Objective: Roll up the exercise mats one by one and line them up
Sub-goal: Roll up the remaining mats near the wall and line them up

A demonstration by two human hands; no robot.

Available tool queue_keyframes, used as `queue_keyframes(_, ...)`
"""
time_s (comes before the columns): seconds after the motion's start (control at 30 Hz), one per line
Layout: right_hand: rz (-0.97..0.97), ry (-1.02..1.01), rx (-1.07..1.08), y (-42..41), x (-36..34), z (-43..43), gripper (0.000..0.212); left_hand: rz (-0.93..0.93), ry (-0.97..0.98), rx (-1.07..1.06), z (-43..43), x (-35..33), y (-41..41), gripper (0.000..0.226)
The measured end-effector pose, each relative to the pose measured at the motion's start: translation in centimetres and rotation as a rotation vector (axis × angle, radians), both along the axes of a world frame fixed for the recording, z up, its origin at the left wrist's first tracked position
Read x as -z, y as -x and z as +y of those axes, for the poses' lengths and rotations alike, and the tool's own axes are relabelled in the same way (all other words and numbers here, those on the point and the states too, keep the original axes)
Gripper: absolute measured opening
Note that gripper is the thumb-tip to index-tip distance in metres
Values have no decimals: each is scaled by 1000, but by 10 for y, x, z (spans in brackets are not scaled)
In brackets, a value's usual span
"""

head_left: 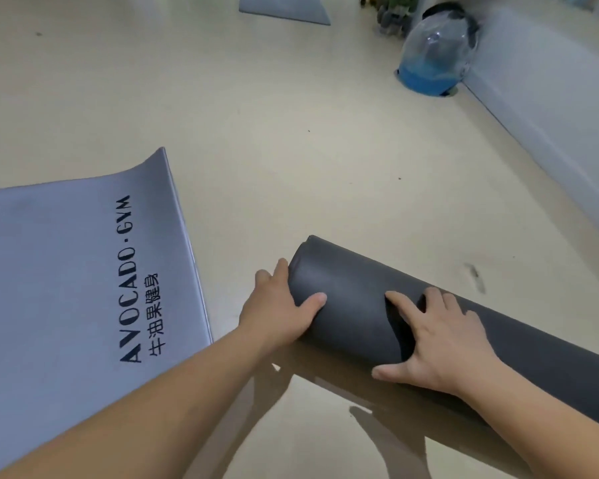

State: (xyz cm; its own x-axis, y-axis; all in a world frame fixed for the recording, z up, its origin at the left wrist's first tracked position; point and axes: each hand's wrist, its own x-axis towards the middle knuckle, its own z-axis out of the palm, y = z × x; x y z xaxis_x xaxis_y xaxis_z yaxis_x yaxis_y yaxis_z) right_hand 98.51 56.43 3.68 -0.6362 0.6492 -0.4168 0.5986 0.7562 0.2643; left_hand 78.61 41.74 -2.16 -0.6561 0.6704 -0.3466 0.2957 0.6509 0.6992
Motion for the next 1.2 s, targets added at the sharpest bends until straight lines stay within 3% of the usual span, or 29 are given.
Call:
queue_keyframes(0.17,69,-28,-61,8,2,15,135,7,-32,14,6,9,8,63)
queue_keyframes(0.4,153,133,-75,12,3,30,130,117,-84,-70,18,14,-7,47)
queue_keyframes(0.63,216,226,-9,23,8,64,130,126,35,45,40,2,20,52)
queue_keyframes(0.7,203,238,9,24,7,65,131,125,22,92,39,0,22,63)
queue_keyframes(0.77,172,207,-4,21,6,57,133,163,21,134,29,0,13,82)
queue_keyframes(0.93,159,0,-51,-6,25,-3,127,379,130,260,-6,1,-6,90)
queue_keyframes(1.03,158,-11,-75,-15,29,-16,126,320,80,369,0,-8,-9,105)
queue_keyframes(1.2,11,94,-10,-40,-7,40,135,440,172,371,14,-12,-15,87)
